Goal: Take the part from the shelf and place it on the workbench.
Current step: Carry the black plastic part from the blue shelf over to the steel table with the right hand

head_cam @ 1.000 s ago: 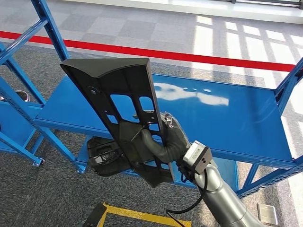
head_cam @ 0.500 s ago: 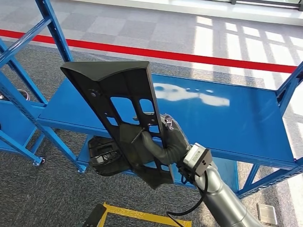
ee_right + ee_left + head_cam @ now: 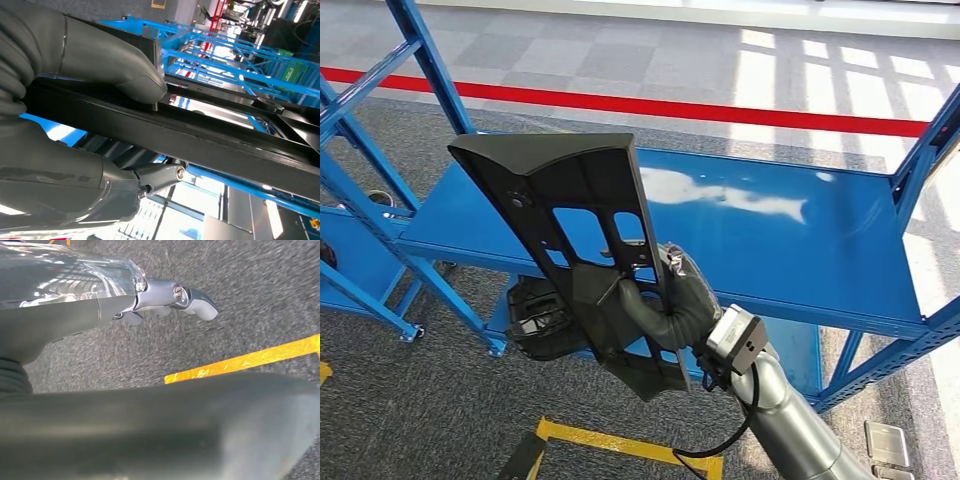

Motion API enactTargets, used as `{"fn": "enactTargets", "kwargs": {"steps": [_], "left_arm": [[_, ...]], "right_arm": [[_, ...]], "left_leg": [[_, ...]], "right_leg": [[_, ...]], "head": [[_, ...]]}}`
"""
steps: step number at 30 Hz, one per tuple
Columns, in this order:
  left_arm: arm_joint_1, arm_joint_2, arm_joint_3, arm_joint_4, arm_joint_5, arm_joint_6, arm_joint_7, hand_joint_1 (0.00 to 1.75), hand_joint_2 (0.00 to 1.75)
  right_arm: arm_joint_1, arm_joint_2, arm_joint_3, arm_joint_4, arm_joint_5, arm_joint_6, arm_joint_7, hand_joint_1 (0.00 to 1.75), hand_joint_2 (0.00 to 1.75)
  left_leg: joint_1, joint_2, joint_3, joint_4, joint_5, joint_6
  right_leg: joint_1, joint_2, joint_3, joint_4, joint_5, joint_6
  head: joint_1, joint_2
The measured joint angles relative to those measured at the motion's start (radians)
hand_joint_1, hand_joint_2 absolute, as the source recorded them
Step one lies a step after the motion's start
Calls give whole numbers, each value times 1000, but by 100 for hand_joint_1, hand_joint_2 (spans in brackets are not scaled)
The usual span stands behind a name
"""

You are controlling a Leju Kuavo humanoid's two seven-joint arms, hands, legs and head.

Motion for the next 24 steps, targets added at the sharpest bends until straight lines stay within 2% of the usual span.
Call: {"fn": "enactTargets", "kwargs": {"steps": [1,2,3,4,5,6,8,9,10,12,13,14,15,16,17,18,19,20,22,23,24], "left_arm": [[0,0,0,0,0,-1,0,0,175],[-1,0,0,0,0,-2,1,0,175],[-2,0,0,0,0,-3,1,0,175],[-2,0,0,0,0,-3,1,0,175],[-3,0,0,0,0,-4,2,0,175],[-3,0,0,0,0,-4,2,0,175],[-3,0,0,0,0,-4,2,0,175],[-4,0,0,0,0,-5,3,0,175],[-5,0,0,0,0,-6,3,0,175],[-4,0,0,0,0,-7,3,0,175],[-4,0,0,0,0,-7,4,0,175],[-3,0,0,0,0,-7,4,0,175],[-3,0,0,0,0,-7,4,0,175],[-3,0,0,0,0,-7,4,0,175],[-3,0,0,0,0,-7,4,0,175],[-3,0,0,0,0,-7,4,0,175],[-3,-1,0,0,0,-7,4,0,175],[-3,-1,0,0,0,-7,4,0,175],[-3,-1,0,0,0,-7,4,0,175],[-3,-1,0,0,0,-7,4,0,175],[-2,0,0,0,0,-7,5,0,175]], "right_arm": [[0,0,0,0,0,0,0,175,175],[0,0,0,0,1,-1,0,175,175],[0,0,0,0,1,-2,-1,175,175],[0,0,0,-1,1,-3,-1,175,175],[-1,0,0,-1,2,-4,-2,175,175],[-1,1,0,-1,2,-5,-2,175,175],[-1,0,0,-1,2,-5,-2,175,175],[-1,0,0,-1,2,-5,-2,175,175],[0,0,0,-1,3,-5,-2,175,175],[1,-1,0,0,3,-6,-2,175,175],[2,-2,0,0,3,-6,-2,175,175],[4,-3,0,0,4,-6,-2,175,175],[5,-3,0,0,4,-6,-2,175,175],[5,-4,0,0,4,-6,-2,175,175],[5,-4,0,0,5,-6,-2,175,175],[5,-4,0,0,6,-7,-2,175,175],[5,-4,0,-1,6,-7,-2,175,175],[5,-4,0,-1,7,-8,-3,175,175],[6,-4,0,-1,9,-9,-3,175,175],[6,-4,0,-1,10,-10,-4,175,175],[6,-3,0,-2,11,-12,-4,175,175]], "left_leg": [[0,0,38,-48,22,3],[-1,0,87,-119,46,7],[-2,0,131,-189,63,12],[-5,0,162,-240,73,17],[-8,-1,177,-268,75,21],[-11,-1,178,-275,74,23],[-11,2,171,-283,84,32],[-9,5,165,-287,92,39],[-7,7,157,-290,101,47],[-8,10,134,-287,118,58],[-10,10,121,-286,126,60],[-12,11,109,-284,134,61],[-13,12,97,-281,141,61],[-13,12,86,-277,147,60],[-14,12,77,-272,151,58],[-15,11,68,-265,155,55],[-16,11,60,-259,159,50],[-16,11,54,-255,164,46],[-17,11,46,-252,177,35],[-17,10,41,-250,177,30],[-16,8,34,-241,162,24]], "right_leg": [[0,-1,-6,1,5,2],[0,-1,-10,1,9,5],[2,-1,-13,2,14,9],[2,-1,-16,2,19,14],[1,-2,-18,1,25,20],[1,-2,-21,0,31,27],[0,1,-26,2,33,40],[0,3,-33,15,15,43],[1,6,-44,45,-18,45],[1,9,-75,157,-110,46],[1,10,-87,216,-141,47],[1,10,-89,254,-151,47],[2,10,-75,260,-141,47],[2,10,-43,228,-115,47],[3,10,2,167,-86,45],[4,11,49,96,-69,42],[6,11,84,37,-61,40],[8,12,105,-1,-62,37],[11,13,106,-20,-64,32],[9,11,100,-22,-60,26],[7,9,93,-24,-54,18]], "head": [[0,0],[0,0],[0,0],[0,0],[0,0],[0,0],[0,0],[1,0],[1,0],[2,0],[2,0],[2,0],[2,0],[2,0],[2,0],[2,0],[2,0],[1,0],[1,0],[1,0],[0,0]]}}
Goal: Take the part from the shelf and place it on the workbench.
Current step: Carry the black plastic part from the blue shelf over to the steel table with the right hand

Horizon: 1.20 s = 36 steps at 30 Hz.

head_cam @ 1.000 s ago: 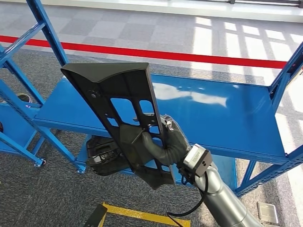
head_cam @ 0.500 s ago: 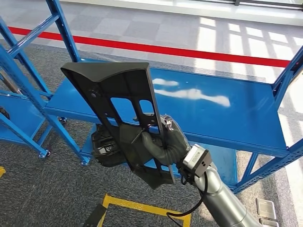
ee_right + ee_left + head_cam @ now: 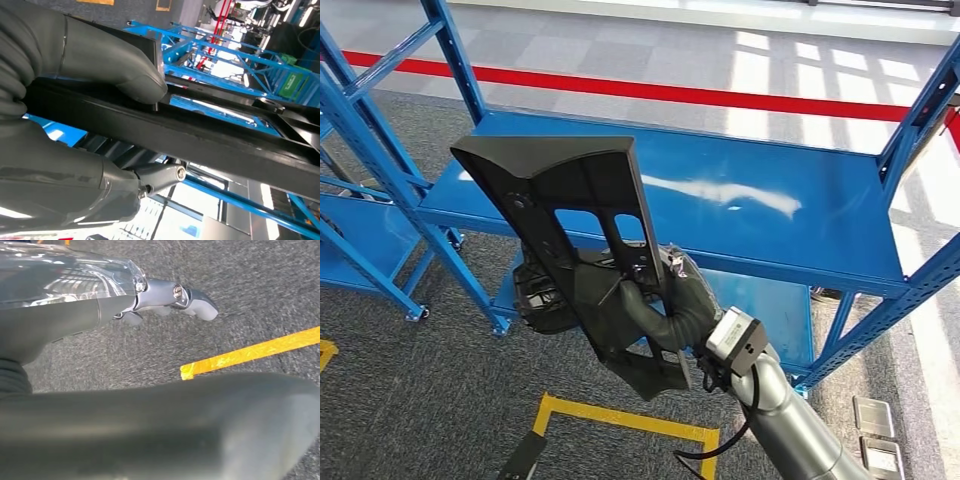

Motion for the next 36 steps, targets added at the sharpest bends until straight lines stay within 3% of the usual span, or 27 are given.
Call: {"fn": "enactTargets", "kwargs": {"steps": [2,4,5,6,7,9,11,13,15,17,20,21,22,23,25,27,28,30,32,35,36], "left_arm": [[0,0,0,0,0,0,1,0,175],[0,0,0,0,0,0,1,0,175],[0,0,0,0,0,0,1,0,175],[1,0,0,0,0,0,1,0,175],[1,0,0,0,0,0,1,0,175],[-1,0,0,0,-1,0,1,0,175],[-5,0,-1,0,-2,0,0,0,175],[-10,0,-2,0,-4,0,1,0,175],[-10,0,-3,0,-4,0,3,0,175],[-7,0,-3,0,-4,-2,9,0,175],[-3,0,-3,0,-4,-4,14,0,175],[-1,0,-3,0,-4,-4,16,0,175],[1,0,-3,0,-4,-4,16,0,175],[2,0,-3,0,-4,-5,16,0,175],[2,0,-3,0,-4,-5,16,0,175],[-2,-1,-4,0,-4,-6,17,0,175],[-3,-2,-4,0,-5,-6,17,0,175],[-2,-2,-5,0,-5,-7,17,0,175],[0,-2,-7,0,-5,-7,17,0,175],[-2,-2,-10,0,-5,-7,18,0,175],[-1,-2,-11,0,-5,-8,18,0,175]], "right_arm": [[1,1,0,0,2,-3,-1,175,175],[3,1,0,0,5,-6,-2,175,175],[5,1,0,0,5,-6,-2,175,175],[7,1,0,0,6,-7,-2,175,175],[8,1,0,0,7,-7,-2,175,175],[8,1,0,-1,8,-9,-3,175,175],[7,1,0,-3,9,-11,-4,175,175],[7,1,0,-6,10,-12,-5,175,175],[8,1,0,-7,14,-14,-6,175,175],[11,-1,0,-7,22,-18,-7,175,175],[13,-4,0,-7,35,-25,-11,175,175],[15,-5,0,-7,38,-27,-12,175,175],[16,-5,0,-7,41,-28,-13,175,175],[17,-5,0,-7,43,-28,-13,175,175],[17,-5,0,-7,46,-28,-13,175,175],[17,-6,0,-7,49,-29,-13,175,175],[17,-6,0,-7,51,-29,-13,175,175],[16,-6,0,-7,55,-29,-14,175,175],[16,-5,0,-8,57,-30,-14,175,175],[18,-5,0,-8,59,-30,-14,175,175],[20,-6,0,-7,59,-30,-14,175,175]], "left_leg": [[5,-3,-24,66,-77,-13],[11,-3,-48,182,-160,-24],[13,-3,-52,229,-175,-28],[15,-2,-44,252,-170,-30],[16,-2,-21,244,-146,-31],[18,-3,63,144,-98,-29],[16,-3,150,17,-97,-19],[10,-4,177,-40,-115,-8],[11,-2,168,-50,-110,9],[13,2,153,-52,-95,28],[6,3,124,-48,-74,39],[4,1,116,-46,-69,40],[1,-2,110,-45,-64,40],[-1,-6,105,-43,-60,40],[-3,-18,100,-39,-57,38],[-3,-33,90,-32,-53,31],[-2,-40,82,-29,-50,25],[0,-54,69,-25,-44,14],[0,-49,51,4,-67,1],[9,-23,-26,172,-154,-19],[12,-20,-48,223,-170,-25]], "right_leg": [[-5,-5,-23,-2,18,-15],[-4,-8,-51,2,38,-20],[-3,-9,-65,5,47,-19],[-3,-11,-80,9,55,-18],[-3,-12,-96,14,63,-16],[-4,-12,-122,22,78,-10],[-2,-12,-136,24,93,0],[-1,-12,-145,23,109,13],[-3,-11,-156,27,112,26],[-3,-6,-178,75,68,31],[-2,-1,-238,265,-47,32],[-2,0,-243,305,-64,31],[-1,1,-230,310,-63,30],[0,3,-198,274,-45,27],[2,32,-101,130,6,16],[3,64,-44,27,27,6],[4,69,-40,15,23,4],[1,52,-43,6,24,1],[-6,31,-45,0,28,-7],[-7,-9,-50,-1,31,-13],[-7,-22,-52,0,31,-13]], "head": [[-2,0],[-3,0],[-3,0],[-3,0],[-3,0],[-3,0],[-3,0],[-2,0],[-2,0],[-1,0],[-1,0],[-1,0],[-1,0],[-1,0],[-1,0],[-2,0],[-1,0],[0,0],[-1,0],[-1,0],[-1,0]]}}
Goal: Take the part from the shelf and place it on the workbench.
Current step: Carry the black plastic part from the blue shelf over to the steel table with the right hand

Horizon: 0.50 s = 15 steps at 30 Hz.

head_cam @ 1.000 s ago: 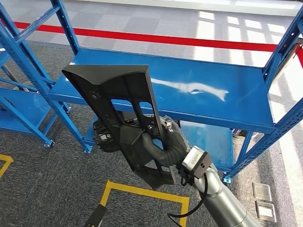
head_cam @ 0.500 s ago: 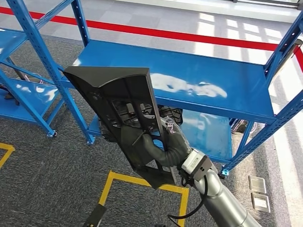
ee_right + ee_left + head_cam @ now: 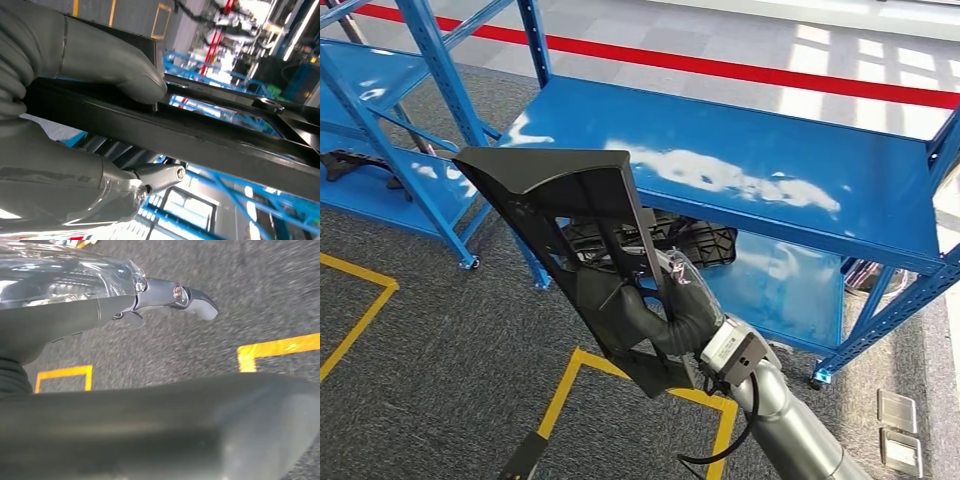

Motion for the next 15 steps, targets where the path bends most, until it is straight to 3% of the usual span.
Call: {"fn": "enactTargets", "kwargs": {"steps": [1,2,4,6,7,9,10,12,13,15], "left_arm": [[2,0,0,0,0,0,0,0,175],[3,0,-1,0,0,-1,0,0,175],[3,0,-2,0,-2,-1,0,0,175],[0,0,-2,0,-8,-1,0,0,175],[-1,0,-2,0,-10,-1,0,0,175],[2,0,-2,0,-13,-1,1,0,175],[3,0,-2,0,-13,-1,1,0,175],[2,0,-3,0,-13,-1,1,0,175],[1,0,-3,0,-13,-1,1,0,175],[0,0,-3,0,-13,-1,1,0,175]], "right_arm": [[1,0,0,0,1,0,0,175,175],[1,0,0,0,1,0,0,175,175],[1,0,0,0,2,0,0,175,175],[-1,0,0,0,3,0,0,175,175],[-2,0,0,0,5,0,0,175,175],[-4,0,1,0,9,0,0,175,175],[-5,0,2,0,11,0,0,175,175],[-7,-1,2,-1,13,0,-1,175,175],[-7,-3,2,0,14,0,-1,175,175],[-4,-8,2,0,15,0,-1,175,175]], "left_leg": [[3,2,-7,19,2,-4],[5,6,6,-2,22,-6],[6,37,73,-128,87,-6],[-2,77,120,-229,122,3],[-6,87,124,-245,123,10],[-9,74,119,-249,126,25],[-8,65,117,-251,129,34],[-4,47,115,-257,138,50],[-4,38,113,-257,141,54],[-6,16,110,-257,143,60]], "right_leg": [[0,-13,-1,1,0,0],[0,-25,-2,2,0,1],[0,-46,0,4,-2,4],[6,-64,-1,6,-3,11],[8,-72,-2,6,-3,15],[9,-88,-2,5,-3,25],[7,-78,-1,8,-10,31],[4,-29,-20,57,-51,37],[3,-1,-43,111,-84,36],[4,21,-98,237,-137,34]], "head": [[0,0],[0,0],[0,0],[0,0],[0,0],[1,0],[1,0],[1,0],[1,0],[1,0]]}}
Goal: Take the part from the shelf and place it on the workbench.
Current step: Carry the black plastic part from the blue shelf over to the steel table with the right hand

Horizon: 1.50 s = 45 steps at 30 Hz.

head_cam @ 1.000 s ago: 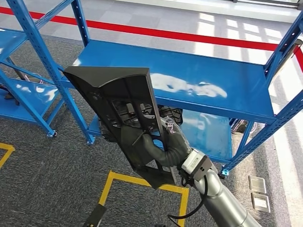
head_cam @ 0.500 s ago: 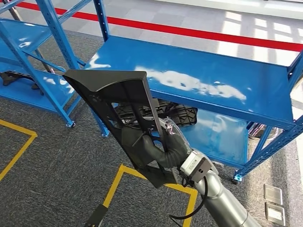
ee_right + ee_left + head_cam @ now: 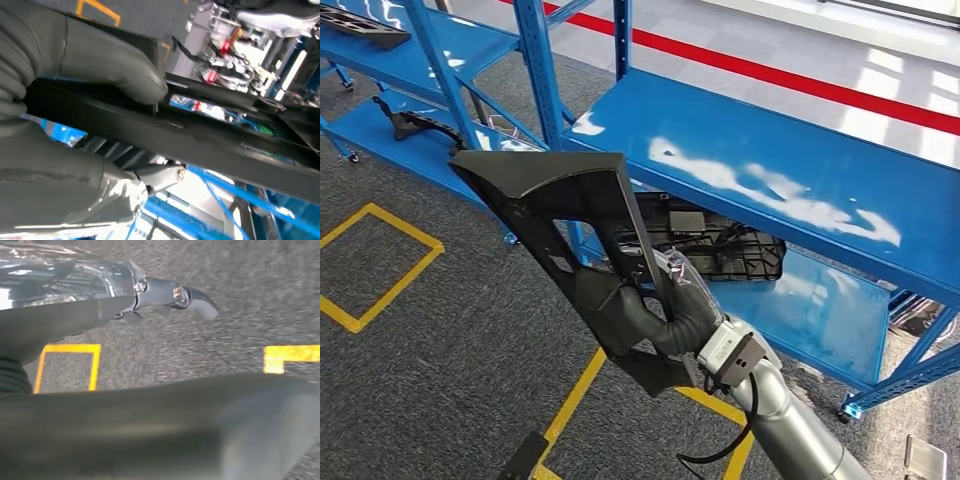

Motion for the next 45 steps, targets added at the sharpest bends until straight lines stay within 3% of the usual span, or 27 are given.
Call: {"fn": "enactTargets", "kwargs": {"steps": [1,2,4,6,7,9,10,12,13,15,16,17,19,21,23,25,27,29,31,32,34,36,38,40,41,43,45], "left_arm": [[1,0,0,0,0,0,0,0,175],[3,0,0,0,0,0,0,0,175],[3,-1,0,0,0,-1,0,0,175],[0,-2,-1,0,0,-2,1,0,175],[-1,-2,-1,0,0,-2,3,0,175],[1,-2,-1,0,0,-3,7,0,175],[3,-1,0,0,-1,-3,9,0,175],[4,-1,-1,0,-1,-3,12,0,175],[3,-1,-1,0,-1,-3,12,0,175],[0,-1,-1,0,-1,-4,12,0,175],[1,-1,-1,0,0,-4,12,0,175],[3,-1,-1,0,0,-5,12,0,175],[5,-1,-1,0,0,-6,12,0,175],[3,-1,-1,0,1,-7,12,0,175],[2,-1,-1,0,2,-8,12,0,175],[5,0,0,0,3,-7,12,0,175],[6,0,0,0,3,-7,12,0,175],[4,0,0,0,3,-7,12,0,175],[4,0,0,0,3,-7,12,0,175],[6,0,0,0,3,-7,12,0,175],[7,0,0,0,4,-7,12,0,175],[6,-1,0,0,4,-7,12,0,175],[5,-1,0,0,4,-7,12,0,175],[8,-1,0,0,4,-7,12,0,175],[10,0,0,0,4,-8,12,0,175],[9,0,0,0,3,-8,12,0,175],[6,0,0,0,3,-8,12,0,175]], "right_arm": [[2,-2,0,0,0,0,0,175,175],[4,-2,0,0,0,0,0,175,175],[6,-3,0,0,0,0,0,175,175],[6,-4,0,0,0,-1,0,175,175],[7,-4,0,0,0,-2,0,175,175],[8,-5,0,-1,0,-4,0,175,175],[8,-4,0,-1,0,-5,0,175,175],[7,-2,0,-1,-1,-8,0,175,175],[8,-1,0,-2,-1,-9,0,175,175],[12,-1,0,-2,-2,-11,0,175,175],[14,-2,0,-2,-2,-13,0,175,175],[16,-2,-1,-2,-4,-14,0,175,175],[20,-2,-3,-3,-7,-17,-1,175,175],[23,-4,-6,-6,-11,-19,-3,175,175],[30,-7,-13,-9,-15,-21,-6,175,175],[37,-10,-20,-10,-17,-23,-7,175,175],[43,-13,-28,-11,-18,-26,-9,175,175],[50,-19,-35,-13,-19,-28,-11,175,175],[63,-26,-40,-13,-20,-30,-15,175,175],[71,-29,-44,-13,-20,-30,-16,175,175],[79,-31,-51,-13,-20,-31,-18,175,175],[81,-32,-57,-14,-20,-32,-19,175,175],[85,-34,-61,-16,-20,-35,-20,175,175],[88,-34,-63,-17,-19,-36,-21,175,175],[88,-34,-64,-17,-18,-36,-22,175,175],[89,-33,-66,-19,-17,-36,-23,175,175],[92,-33,-69,-20,-17,-36,-25,175,175]], "left_leg": [[-1,-12,-1,1,1,1],[-2,-25,-1,2,1,1],[-1,-51,-1,8,1,0],[-2,-76,-10,18,0,-7],[-1,-87,-17,22,1,-13],[3,-110,-29,22,7,-25],[4,-107,-33,24,6,-31],[2,-70,-51,63,-21,-41],[2,-42,-73,111,-49,-46],[7,-17,-131,236,-104,-55],[10,-13,-150,277,-115,-58],[11,-11,-152,283,-108,-60],[13,5,-100,184,-49,-58],[4,51,-37,62,-6,-52],[-7,79,-22,25,-5,-41],[-9,62,-25,20,-2,-27],[-5,41,-21,12,4,-12],[-2,19,-19,7,8,-2],[-4,-7,-19,8,8,2],[-5,-21,-19,9,8,2],[-6,-49,-17,11,7,2],[-7,-76,-19,18,5,-1],[-5,-99,-28,24,5,-9],[-1,-120,-37,25,8,-18],[-2,-114,-40,28,5,-22],[-3,-70,-63,75,-25,-32],[1,-23,-119,190,-80,-44]], "right_leg": [[0,3,-15,34,-3,-1],[0,5,-13,31,12,-1],[-1,26,36,-77,84,-3],[-6,72,84,-186,127,-4],[-6,88,92,-209,129,-6],[-6,80,93,-217,124,-11],[-7,68,93,-218,126,-15],[-11,40,95,-222,129,-24],[-10,24,96,-223,129,-27],[-9,-8,95,-222,127,-30],[-9,-23,95,-222,126,-30],[-9,-37,95,-222,125,-30],[-9,-61,98,-222,122,-26],[-5,-81,102,-222,117,-20],[0,-100,105,-224,115,-11],[0,-118,111,-228,112,-2],[-3,-83,106,-204,87,5],[-4,-21,63,-107,30,4],[-1,2,1,16,-14,0],[0,4,-17,45,-13,-1],[2,12,0,-13,47,-4],[-1,55,48,-142,119,-8],[-4,92,72,-206,138,-12],[-3,83,76,-213,135,-16],[-4,71,78,-215,136,-20],[-7,42,83,-219,136,-30],[-6,11,86,-219,132,-36]], "head": [[0,0],[0,0],[0,0],[0,0],[0,0],[-1,0],[-1,0],[-1,0],[-1,0],[-2,0],[-2,0],[-2,0],[-2,0],[-1,0],[-1,0],[-1,0],[0,0],[0,0],[1,0],[1,0],[1,0],[1,0],[1,0],[1,0],[0,0],[0,0],[-1,0]]}}
